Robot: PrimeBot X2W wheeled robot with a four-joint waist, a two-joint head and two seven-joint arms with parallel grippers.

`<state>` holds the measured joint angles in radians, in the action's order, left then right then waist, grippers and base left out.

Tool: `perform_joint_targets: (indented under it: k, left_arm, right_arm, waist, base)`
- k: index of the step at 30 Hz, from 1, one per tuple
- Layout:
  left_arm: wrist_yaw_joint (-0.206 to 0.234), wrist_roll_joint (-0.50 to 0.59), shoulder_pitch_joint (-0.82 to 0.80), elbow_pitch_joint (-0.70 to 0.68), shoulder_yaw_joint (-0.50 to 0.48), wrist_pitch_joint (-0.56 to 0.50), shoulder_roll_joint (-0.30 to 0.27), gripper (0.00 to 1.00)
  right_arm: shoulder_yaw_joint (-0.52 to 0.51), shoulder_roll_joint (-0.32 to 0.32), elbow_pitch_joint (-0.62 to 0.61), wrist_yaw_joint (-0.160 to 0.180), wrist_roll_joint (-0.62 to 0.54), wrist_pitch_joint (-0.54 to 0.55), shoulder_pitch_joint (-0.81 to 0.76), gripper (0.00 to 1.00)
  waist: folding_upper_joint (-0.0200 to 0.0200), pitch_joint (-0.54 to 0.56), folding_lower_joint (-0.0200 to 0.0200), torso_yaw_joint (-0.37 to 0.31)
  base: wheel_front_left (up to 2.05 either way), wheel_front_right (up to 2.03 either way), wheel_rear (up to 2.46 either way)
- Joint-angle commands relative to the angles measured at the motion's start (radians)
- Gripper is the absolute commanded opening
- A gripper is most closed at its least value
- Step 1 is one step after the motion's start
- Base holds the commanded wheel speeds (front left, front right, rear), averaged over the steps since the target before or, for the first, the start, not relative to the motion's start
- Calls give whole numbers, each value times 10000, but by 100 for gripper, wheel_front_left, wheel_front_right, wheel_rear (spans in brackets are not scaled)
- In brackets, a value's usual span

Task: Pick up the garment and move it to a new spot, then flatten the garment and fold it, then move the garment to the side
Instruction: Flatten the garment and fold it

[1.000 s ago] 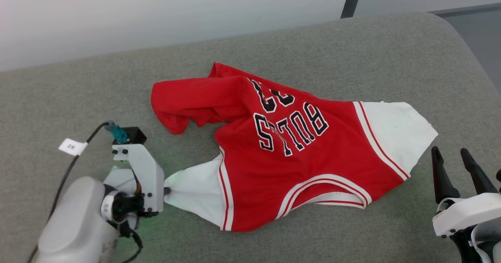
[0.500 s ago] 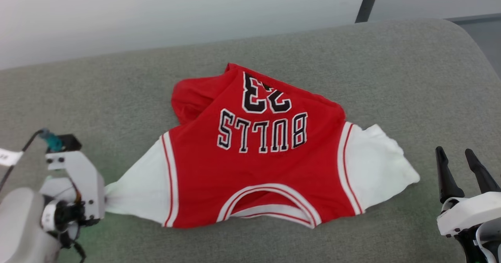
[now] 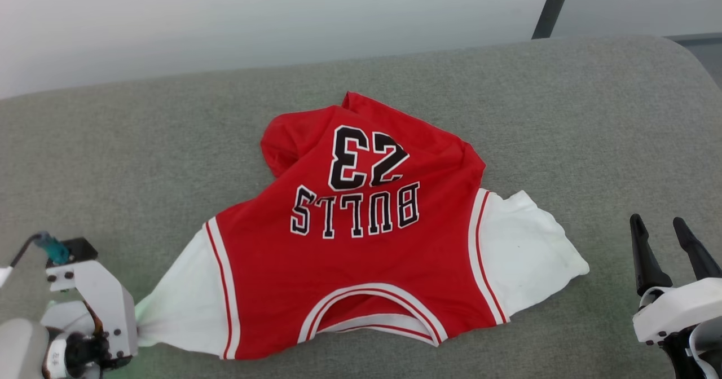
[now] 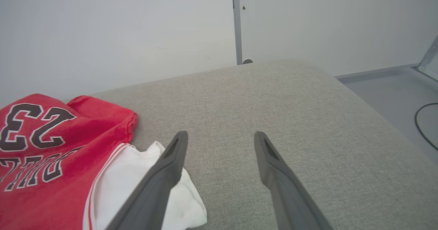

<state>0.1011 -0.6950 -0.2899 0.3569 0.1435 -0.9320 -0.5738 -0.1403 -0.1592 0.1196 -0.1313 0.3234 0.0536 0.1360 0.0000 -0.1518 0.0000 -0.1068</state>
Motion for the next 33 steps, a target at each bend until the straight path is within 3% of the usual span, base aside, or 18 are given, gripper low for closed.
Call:
perform_joint_targets:
  k: [1,5,6,7,8,9,21,33]
  left_arm:
    - [105,-24,290,94,23,-18,39,0]
    - [169,-129,384,-136,-68,197,152,0]
    - [141,-52,391,-223,-50,261,99,27]
    - [131,7,406,-293,-51,318,36,69]
    - [142,-14,436,-375,-75,335,6,87]
    - [133,-5,473,-476,-91,360,-50,100]
    - [151,-30,740,-1911,-86,148,-387,100]
    - [194,-234,675,-1076,132,-233,-180,100]
  right_arm:
    - [-15,9,-36,10,-59,24,-82,100]
    - [42,29,-85,10,-85,117,-146,100]
    - [50,32,-94,10,-76,146,-175,100]
    - [64,27,-101,10,-74,148,-208,100]
    - [82,23,-113,10,-65,162,-239,100]
    - [111,27,-135,10,-61,192,-260,100]
    - [148,28,-558,10,4,420,-580,100]
    - [218,71,-1289,10,160,724,-568,100]
  waist:
    - [0,32,0,39]
    - [0,174,0,133]
    - [0,224,0,149]
    - [0,285,0,163]
    - [0,352,0,175]
    - [0,417,0,175]
    - [0,841,0,198]
    - [0,458,0,-133]
  base:
    - [0,0,0]
    - [0,0,0]
    - [0,0,0]
    - [0,0,0]
    - [0,0,0]
    - [0,0,0]
    - [0,0,0]
    - [0,0,0]
